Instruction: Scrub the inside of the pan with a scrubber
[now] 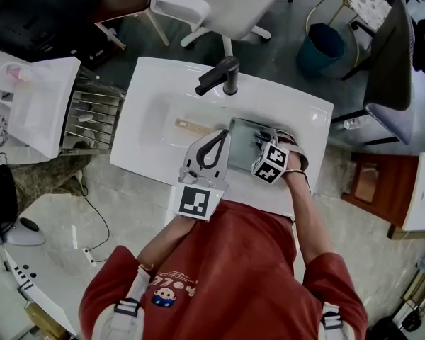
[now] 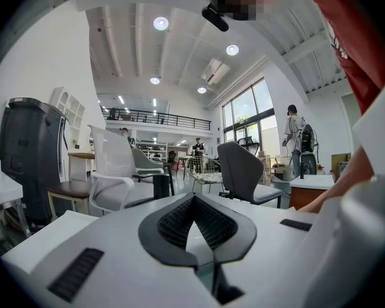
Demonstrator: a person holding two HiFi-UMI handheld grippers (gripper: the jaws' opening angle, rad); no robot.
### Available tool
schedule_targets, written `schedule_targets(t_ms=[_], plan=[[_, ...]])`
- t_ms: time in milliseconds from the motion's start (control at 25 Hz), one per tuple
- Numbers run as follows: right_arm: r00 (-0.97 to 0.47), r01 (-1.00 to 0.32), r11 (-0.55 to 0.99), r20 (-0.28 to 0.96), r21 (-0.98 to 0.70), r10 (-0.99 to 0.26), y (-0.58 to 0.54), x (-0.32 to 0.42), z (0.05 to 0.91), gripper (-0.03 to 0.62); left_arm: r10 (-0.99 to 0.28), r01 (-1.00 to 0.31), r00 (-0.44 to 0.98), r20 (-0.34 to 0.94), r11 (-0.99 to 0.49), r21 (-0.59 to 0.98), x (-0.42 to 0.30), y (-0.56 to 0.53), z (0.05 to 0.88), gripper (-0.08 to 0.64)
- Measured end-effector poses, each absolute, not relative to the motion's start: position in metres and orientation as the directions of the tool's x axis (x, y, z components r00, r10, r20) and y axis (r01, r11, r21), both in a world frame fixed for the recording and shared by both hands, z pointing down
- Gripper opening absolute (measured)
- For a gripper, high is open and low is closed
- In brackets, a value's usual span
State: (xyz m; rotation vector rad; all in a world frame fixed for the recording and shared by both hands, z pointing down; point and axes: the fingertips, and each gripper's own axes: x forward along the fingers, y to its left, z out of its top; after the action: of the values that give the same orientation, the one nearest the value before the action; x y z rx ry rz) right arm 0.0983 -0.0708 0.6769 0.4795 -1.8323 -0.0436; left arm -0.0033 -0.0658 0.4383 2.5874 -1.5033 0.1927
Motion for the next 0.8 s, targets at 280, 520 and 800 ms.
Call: schedule_targets(t_ms=[280,520,800], plan=[[-0.312,-0.286,0.948,0.921,0.143,-0.233,-0.038,0.072,0.661,0.166,-0.856,-0.875,0.482,0.188,-0.48,0.057,-0.006,-0.064,0.444,0.014],[-0.359,-0.274,0.961,0.923,0.035,-0.137,-0.014,0.047,0.669,0.166,-0.862,-0.882,0.469,0.192,-0.467,0.058,-0.013,-0.063,0.445,0.014],[-0.371,-0.274,0.96,0.927,-0.049,-0.059,0.006,0.038,0.686,0.166,-0.864,-0.886,0.461,0.203,-0.46,0.054,-0.019,-0.059,0.45,0.014]])
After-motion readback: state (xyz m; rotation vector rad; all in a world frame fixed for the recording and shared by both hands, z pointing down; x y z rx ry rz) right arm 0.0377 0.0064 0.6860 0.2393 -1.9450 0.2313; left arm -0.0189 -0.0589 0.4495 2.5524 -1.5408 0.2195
